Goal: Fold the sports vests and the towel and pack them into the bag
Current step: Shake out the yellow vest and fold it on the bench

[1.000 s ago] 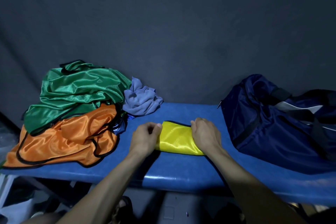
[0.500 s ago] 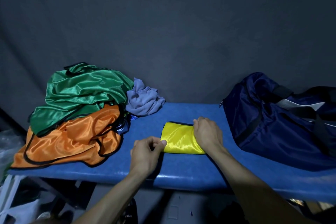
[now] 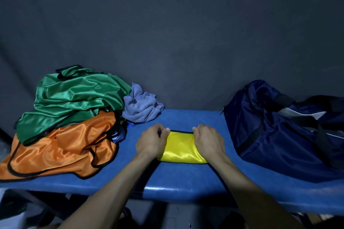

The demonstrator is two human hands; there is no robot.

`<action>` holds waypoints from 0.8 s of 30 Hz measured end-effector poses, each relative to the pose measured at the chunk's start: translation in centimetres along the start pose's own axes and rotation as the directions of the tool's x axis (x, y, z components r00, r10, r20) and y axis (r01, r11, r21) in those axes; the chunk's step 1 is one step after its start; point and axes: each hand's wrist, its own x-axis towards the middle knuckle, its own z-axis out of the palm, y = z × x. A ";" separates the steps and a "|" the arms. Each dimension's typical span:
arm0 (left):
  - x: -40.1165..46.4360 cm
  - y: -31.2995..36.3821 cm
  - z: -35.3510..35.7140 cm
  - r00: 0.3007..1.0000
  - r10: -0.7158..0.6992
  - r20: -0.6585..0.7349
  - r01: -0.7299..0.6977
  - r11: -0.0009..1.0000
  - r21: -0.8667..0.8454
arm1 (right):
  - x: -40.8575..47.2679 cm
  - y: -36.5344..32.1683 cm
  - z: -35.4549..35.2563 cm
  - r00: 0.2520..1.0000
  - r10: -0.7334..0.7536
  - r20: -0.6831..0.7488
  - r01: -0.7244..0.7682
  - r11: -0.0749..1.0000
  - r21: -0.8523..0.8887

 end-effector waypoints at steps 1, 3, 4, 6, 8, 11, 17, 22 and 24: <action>0.1 0.0 0.2 1.000 -0.011 -0.006 0.011 0.999 0.041 | 0.1 0.0 -0.2 1.000 0.021 0.003 -0.021 1.000 0.004; -0.1 0.2 0.4 0.999 -0.025 -0.030 0.028 0.995 0.100 | 0.3 0.3 -0.6 0.995 0.099 0.027 -0.099 0.995 0.020; -0.2 0.2 0.5 0.999 -0.023 -0.044 0.027 0.994 0.108 | 0.6 0.5 -1.1 0.986 0.150 0.073 -0.152 0.988 0.029; -0.4 0.1 0.8 0.997 0.003 -0.073 0.004 0.996 0.088 | 1.0 1.3 -2.0 0.949 0.231 0.214 -0.253 0.964 0.083; -0.7 0.0 1.0 0.994 0.025 -0.104 -0.018 0.997 0.072 | 1.4 1.9 -2.4 0.928 0.232 0.292 -0.299 0.930 0.212; -0.8 0.1 1.1 0.993 0.036 -0.110 -0.024 0.994 0.107 | 1.5 2.1 -2.3 0.930 0.240 0.280 -0.332 0.874 0.354; 0.5 1.0 0.8 0.997 -0.081 -0.002 0.080 0.992 0.093 | 2.6 2.4 -2.4 0.907 0.278 0.317 -0.403 0.794 0.455; 0.3 1.4 1.2 0.997 -0.023 -0.074 0.031 0.995 0.100 | 3.5 2.7 -2.3 0.896 0.287 0.338 -0.434 0.727 0.532; 0.8 1.5 1.1 0.996 -0.040 -0.083 0.042 0.999 0.019 | 4.2 2.9 -2.3 0.891 0.289 0.351 -0.449 0.683 0.576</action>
